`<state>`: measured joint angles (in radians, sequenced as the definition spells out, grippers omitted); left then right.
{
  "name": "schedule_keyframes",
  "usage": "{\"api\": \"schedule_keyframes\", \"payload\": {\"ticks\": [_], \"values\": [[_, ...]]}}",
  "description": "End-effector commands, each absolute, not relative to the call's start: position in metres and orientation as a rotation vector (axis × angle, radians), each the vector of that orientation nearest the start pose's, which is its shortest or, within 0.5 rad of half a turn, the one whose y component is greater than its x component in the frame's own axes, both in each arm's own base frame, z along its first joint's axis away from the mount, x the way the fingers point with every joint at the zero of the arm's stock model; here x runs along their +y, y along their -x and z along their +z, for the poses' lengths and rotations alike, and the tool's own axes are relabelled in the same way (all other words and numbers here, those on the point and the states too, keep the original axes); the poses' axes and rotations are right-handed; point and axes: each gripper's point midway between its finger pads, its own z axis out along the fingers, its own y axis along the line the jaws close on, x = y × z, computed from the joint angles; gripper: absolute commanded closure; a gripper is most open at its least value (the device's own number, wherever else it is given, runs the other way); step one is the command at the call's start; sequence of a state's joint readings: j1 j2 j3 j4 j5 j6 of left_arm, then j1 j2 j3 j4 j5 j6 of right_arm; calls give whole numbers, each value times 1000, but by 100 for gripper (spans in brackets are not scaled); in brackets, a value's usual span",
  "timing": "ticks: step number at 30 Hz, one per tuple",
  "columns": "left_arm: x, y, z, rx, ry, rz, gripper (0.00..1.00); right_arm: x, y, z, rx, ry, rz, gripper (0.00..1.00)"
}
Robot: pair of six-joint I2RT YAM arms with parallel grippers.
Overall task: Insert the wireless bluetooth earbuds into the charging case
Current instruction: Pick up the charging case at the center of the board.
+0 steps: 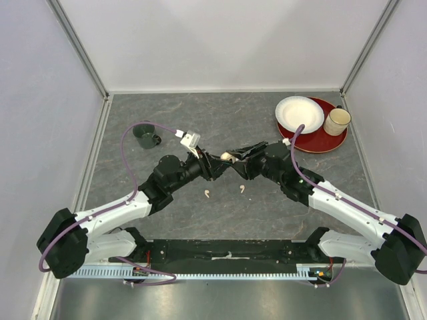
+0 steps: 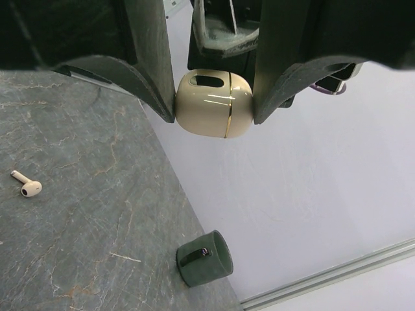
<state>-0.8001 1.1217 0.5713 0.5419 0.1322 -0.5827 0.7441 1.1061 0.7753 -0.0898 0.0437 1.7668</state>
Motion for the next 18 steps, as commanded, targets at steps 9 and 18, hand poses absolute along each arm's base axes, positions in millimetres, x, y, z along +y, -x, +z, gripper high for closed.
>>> {"api": "schedule_keyframes", "payload": {"ticks": [9, 18], "values": [[-319, -240, 267, 1585, -316, -1198, 87, 293, -258, 255, 2029, -984, 1488, 69], [-315, -238, 267, 1567, -345, -1173, 98, 290, -253, 271, 1996, -735, 1453, 18]]}}
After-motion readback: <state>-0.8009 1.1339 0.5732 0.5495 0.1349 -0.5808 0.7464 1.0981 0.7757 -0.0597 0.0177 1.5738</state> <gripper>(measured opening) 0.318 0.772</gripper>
